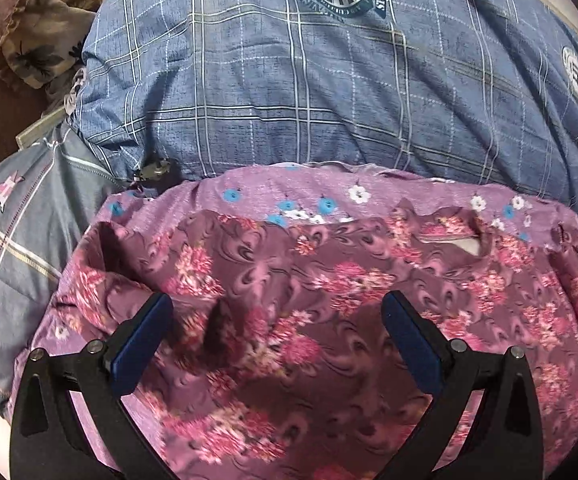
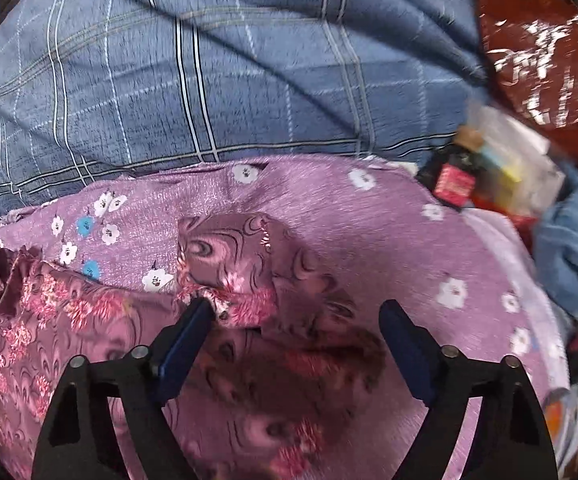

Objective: Fold small clothes

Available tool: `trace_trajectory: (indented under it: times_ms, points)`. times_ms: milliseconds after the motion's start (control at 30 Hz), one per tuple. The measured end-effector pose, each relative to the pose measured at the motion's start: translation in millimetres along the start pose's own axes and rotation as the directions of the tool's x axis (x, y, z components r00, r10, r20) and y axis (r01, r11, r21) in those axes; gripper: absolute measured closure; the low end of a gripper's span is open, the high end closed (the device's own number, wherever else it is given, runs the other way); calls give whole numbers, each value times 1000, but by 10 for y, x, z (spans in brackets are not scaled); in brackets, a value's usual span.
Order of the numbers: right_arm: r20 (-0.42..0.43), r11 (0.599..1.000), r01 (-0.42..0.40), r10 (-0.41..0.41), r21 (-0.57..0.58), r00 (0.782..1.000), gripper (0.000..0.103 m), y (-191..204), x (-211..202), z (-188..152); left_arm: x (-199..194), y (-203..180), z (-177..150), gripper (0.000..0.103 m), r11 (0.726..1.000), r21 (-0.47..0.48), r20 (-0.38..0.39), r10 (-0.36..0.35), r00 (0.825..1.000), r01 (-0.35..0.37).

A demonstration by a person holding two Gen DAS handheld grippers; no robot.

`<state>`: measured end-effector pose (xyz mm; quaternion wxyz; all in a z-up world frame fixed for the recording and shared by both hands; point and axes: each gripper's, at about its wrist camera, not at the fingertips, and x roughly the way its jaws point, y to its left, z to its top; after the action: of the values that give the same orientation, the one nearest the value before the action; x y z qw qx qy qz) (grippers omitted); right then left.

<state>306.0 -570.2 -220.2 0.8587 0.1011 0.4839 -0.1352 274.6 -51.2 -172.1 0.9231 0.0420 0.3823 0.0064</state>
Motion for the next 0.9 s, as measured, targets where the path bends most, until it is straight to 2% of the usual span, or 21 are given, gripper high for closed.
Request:
trace_trajectory:
  times_ms: [33,100,167,333,400,567,667,767,900]
  points:
    - [-12,1000,-26,27,17,1000,32,-12,32,2,24,14,0,0,1000,0,-4,1,1000,-1]
    - [-13,985,-134,136,110,991,61,-133,90,7,68,49,-12,0,1000,-2,-8,5,1000,-5]
    - [10,969,-181,182,167,983,74,-224,63,13,100,71,-23,0,1000,1,-15,8,1000,-8]
    - [57,929,-267,261,256,964,78,-410,-138,-3,66,125,-37,0,1000,-7,10,11,1000,-11]
    - [110,904,-321,302,284,947,78,-496,-305,-24,42,128,-33,0,1000,2,28,22,999,-22]
    - [148,873,-395,368,285,918,80,-455,-557,1,5,128,-9,0,1000,2,40,10,999,-10]
    - [183,832,-476,440,285,879,80,-318,-781,-19,-45,158,17,0,1000,6,52,25,998,-25]
    - [220,777,-576,533,255,817,80,-31,-1041,-20,-108,251,50,0,999,-12,71,33,997,-32]
    - [252,674,-711,665,202,703,80,510,-1384,-33,-219,455,82,0,998,-43,108,58,992,-54]
